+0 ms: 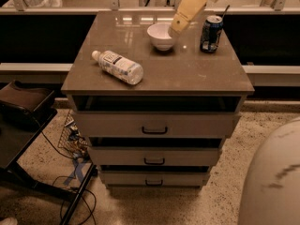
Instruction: Place blue plastic bottle upright
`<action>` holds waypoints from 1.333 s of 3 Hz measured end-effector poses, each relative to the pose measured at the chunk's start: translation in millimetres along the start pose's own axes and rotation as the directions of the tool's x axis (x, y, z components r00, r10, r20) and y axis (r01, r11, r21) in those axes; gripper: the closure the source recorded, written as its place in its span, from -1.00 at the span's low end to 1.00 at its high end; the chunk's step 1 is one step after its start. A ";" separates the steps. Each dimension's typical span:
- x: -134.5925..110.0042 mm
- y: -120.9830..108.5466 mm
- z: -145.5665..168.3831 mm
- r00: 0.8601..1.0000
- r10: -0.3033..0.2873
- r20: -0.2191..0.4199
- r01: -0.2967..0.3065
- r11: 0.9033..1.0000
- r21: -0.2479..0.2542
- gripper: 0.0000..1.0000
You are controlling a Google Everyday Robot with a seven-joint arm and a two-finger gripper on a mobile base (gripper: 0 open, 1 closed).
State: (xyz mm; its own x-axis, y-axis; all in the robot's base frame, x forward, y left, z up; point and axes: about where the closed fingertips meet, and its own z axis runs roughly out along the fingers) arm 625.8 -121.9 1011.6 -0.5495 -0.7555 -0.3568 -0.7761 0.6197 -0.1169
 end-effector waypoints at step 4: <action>-67.4 24.3 42.5 1.000 -0.008 -0.021 0.009 0.998 0.060 -1.00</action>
Offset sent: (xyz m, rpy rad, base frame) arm 0.0019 0.0279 -0.0041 0.0329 -0.0607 0.0118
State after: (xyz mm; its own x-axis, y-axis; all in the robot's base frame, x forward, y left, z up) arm 657.1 -46.8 993.3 -0.5498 -0.7644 -0.3367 -0.7609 0.6246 -0.1756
